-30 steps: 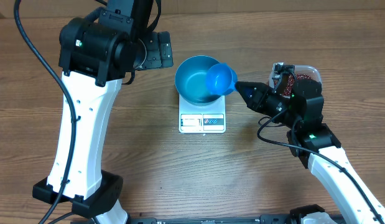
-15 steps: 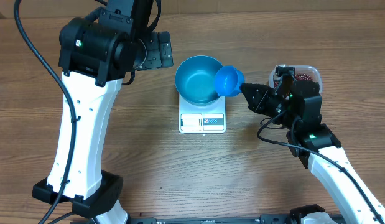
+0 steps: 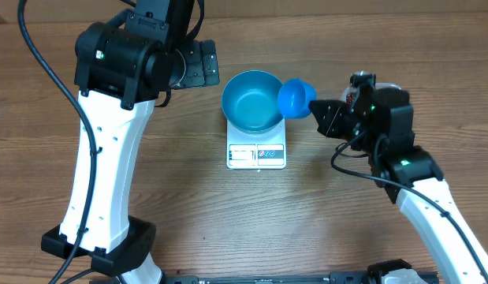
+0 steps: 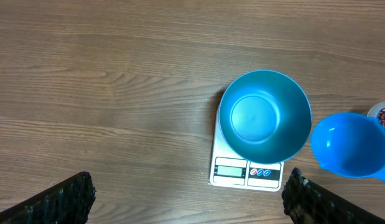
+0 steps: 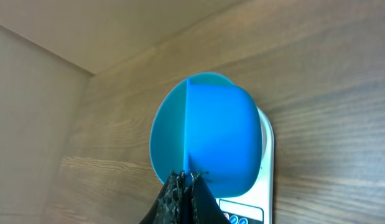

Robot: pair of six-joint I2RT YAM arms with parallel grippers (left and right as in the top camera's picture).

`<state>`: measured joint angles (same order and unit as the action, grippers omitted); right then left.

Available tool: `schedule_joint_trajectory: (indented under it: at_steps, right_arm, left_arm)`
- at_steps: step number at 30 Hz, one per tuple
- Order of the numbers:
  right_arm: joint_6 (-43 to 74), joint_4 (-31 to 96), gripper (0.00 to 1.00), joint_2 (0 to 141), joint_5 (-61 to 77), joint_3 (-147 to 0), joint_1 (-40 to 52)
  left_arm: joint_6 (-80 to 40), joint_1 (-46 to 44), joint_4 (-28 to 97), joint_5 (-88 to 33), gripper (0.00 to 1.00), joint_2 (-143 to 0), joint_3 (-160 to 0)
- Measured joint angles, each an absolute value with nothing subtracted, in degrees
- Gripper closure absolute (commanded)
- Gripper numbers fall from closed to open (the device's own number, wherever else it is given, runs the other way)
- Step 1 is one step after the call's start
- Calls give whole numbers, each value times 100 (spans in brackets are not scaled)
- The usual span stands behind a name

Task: Scoop item into bowl and weigh 150g on scale

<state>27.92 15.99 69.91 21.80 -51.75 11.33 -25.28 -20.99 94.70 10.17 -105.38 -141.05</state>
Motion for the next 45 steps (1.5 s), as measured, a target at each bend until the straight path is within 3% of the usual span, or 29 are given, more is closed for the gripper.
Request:
schedule_joint_trajectory:
  at_steps: [10, 27, 45]
  right_arm:
    - [2305, 2075, 96, 6991, 1680, -5610, 1135]
    - [1173, 3212, 96, 6991, -1229, -6055, 1133]
    - [878, 3428, 96, 6991, -1942, -6055, 1135]
  left_arm:
    - [-2528, -2099, 9467, 1017, 0, -10538, -14105]
    - [-2528, -2099, 9470, 1017, 0, -10538, -14105]
    - [-2528, -2099, 9470, 1015, 0, -10538, -14105]
